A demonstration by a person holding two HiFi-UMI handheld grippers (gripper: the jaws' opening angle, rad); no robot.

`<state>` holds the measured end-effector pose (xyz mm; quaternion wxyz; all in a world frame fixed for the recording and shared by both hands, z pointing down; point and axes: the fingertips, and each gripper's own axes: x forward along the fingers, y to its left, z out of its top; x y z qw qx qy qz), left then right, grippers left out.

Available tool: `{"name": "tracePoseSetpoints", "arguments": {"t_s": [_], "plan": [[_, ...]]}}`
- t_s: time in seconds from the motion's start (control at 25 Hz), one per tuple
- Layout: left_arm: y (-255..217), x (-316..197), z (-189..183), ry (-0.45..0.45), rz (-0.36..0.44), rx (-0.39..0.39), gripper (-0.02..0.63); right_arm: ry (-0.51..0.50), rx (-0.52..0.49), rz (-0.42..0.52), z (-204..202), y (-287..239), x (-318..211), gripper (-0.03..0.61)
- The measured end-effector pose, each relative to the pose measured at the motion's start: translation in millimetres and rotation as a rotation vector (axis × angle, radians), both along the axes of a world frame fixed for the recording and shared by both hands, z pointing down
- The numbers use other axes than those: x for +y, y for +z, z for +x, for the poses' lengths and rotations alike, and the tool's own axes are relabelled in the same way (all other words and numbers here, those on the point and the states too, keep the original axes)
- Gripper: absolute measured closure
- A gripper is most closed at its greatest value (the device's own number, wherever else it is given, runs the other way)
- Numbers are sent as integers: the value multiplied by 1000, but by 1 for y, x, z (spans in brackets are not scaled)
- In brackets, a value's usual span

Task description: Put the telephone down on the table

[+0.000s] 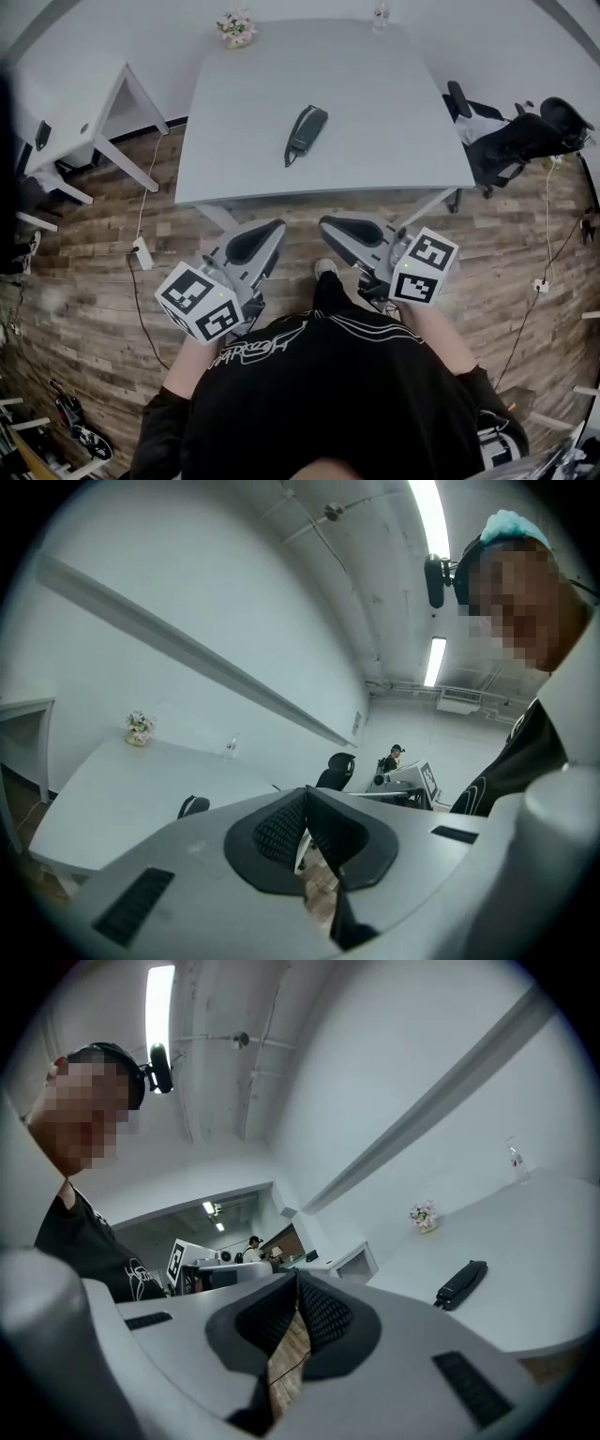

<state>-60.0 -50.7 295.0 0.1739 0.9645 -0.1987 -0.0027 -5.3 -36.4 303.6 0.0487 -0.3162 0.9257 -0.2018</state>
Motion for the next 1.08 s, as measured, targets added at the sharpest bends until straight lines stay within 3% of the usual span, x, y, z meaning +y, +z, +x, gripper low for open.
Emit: {"name": "tracePoseSetpoints", "arguments": {"t_s": [0.16, 0.4, 0.52, 1.08], "plan": [[-4, 20, -3, 37, -7, 52, 606, -8, 22, 35, -11, -8, 16, 537], [-1, 33, -22, 23, 9, 39, 606, 0, 49, 13, -27, -7, 27, 537], [3, 28, -35, -26, -19, 63, 606, 6, 47, 2, -29, -9, 32, 537], [37, 23, -35, -48, -141, 93, 606, 54, 67, -63, -19, 19, 38, 537]]}}
